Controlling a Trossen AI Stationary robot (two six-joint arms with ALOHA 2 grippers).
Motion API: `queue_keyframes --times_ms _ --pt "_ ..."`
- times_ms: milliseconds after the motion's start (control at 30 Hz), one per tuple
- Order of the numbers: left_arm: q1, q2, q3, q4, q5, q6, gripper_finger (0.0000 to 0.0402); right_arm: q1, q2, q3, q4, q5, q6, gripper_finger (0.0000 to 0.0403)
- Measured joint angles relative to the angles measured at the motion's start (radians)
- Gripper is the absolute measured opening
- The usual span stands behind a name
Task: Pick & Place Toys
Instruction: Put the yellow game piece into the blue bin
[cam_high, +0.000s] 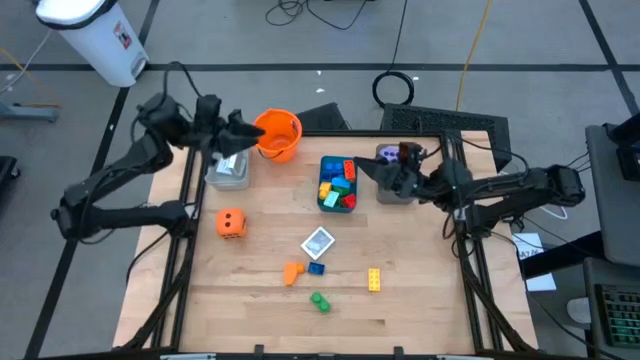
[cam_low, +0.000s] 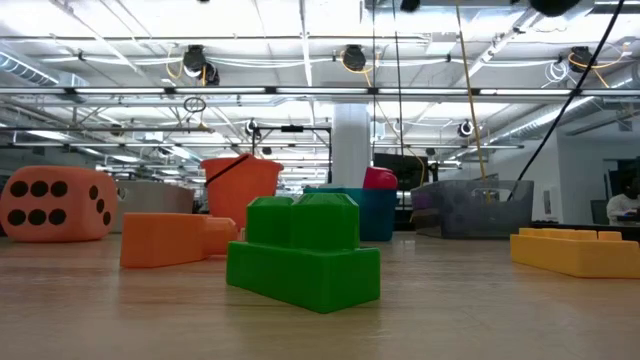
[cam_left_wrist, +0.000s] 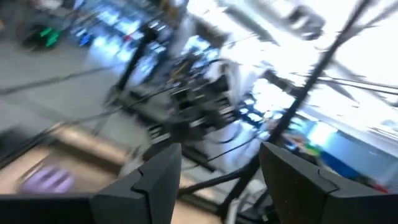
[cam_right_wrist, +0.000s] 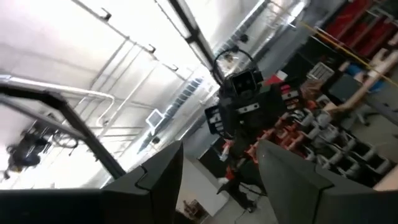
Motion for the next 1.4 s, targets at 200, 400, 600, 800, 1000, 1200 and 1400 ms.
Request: queue_keyframes --times_ms 200,400,600,800,1000,1200,1400 --pt "-0.176 0.001 0.000 0.106 -0.111 0.002 0.0223 0.107 -0.001 0.157 -0.218 -0.003 -0.185 0.0196" --pt "-0.316 0.001 0.000 0.105 -0.161 0.013 0.0223 0.235 0.012 0.419 -0.792 0.011 -0.294 0.0196" --pt "-0.484 0.031 -0.001 0.099 -0.341 0.034 0.0223 0.384 0.051 0.533 -1.040 0.062 -0.289 0.0196" --pt "-0.692 0.087 -0.001 0.155 -0.555 0.046 0.0223 0.509 0.075 0.534 -1.237 0.067 -0.153 0.0196" --pt "-0.881 0.214 -0.001 0.299 -0.770 0.042 0.0223 0.615 0.156 0.534 -1.485 0.143 0.018 0.0196" --pt "-1.000 0.346 -0.001 0.415 -0.899 0.003 0.0223 0.656 0.288 0.533 -1.618 0.161 0.162 0.0196" --pt "-1.067 0.421 -0.001 0.464 -0.994 -0.025 0.0223 0.653 0.414 0.533 -1.727 0.159 0.225 0.0196"
